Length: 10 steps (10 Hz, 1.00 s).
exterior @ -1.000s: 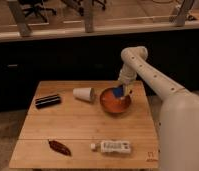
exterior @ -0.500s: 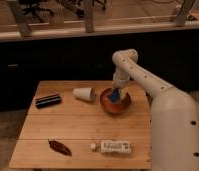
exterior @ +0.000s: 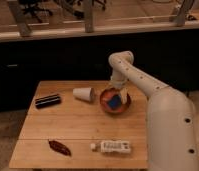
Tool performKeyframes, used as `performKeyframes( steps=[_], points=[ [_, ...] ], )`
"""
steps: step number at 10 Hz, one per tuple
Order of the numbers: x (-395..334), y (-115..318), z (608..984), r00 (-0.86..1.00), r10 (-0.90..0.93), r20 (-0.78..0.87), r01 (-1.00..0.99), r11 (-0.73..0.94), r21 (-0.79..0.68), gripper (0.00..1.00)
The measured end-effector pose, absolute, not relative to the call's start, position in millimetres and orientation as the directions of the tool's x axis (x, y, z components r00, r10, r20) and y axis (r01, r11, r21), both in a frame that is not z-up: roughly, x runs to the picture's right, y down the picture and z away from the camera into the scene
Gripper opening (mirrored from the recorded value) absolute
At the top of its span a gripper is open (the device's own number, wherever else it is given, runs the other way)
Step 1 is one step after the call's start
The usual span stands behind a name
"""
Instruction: Place the white sponge in the ceramic bowl
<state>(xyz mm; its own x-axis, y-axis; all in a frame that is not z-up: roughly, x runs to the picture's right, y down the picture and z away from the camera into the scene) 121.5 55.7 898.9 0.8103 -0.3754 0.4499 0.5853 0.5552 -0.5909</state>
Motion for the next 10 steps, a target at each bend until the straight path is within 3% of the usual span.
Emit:
performKeyframes(
  steps=[10],
  points=[
    [134, 41, 885, 0.824, -0.341, 0.453, 0.56, 0.616, -0.554, 0.8]
  ],
)
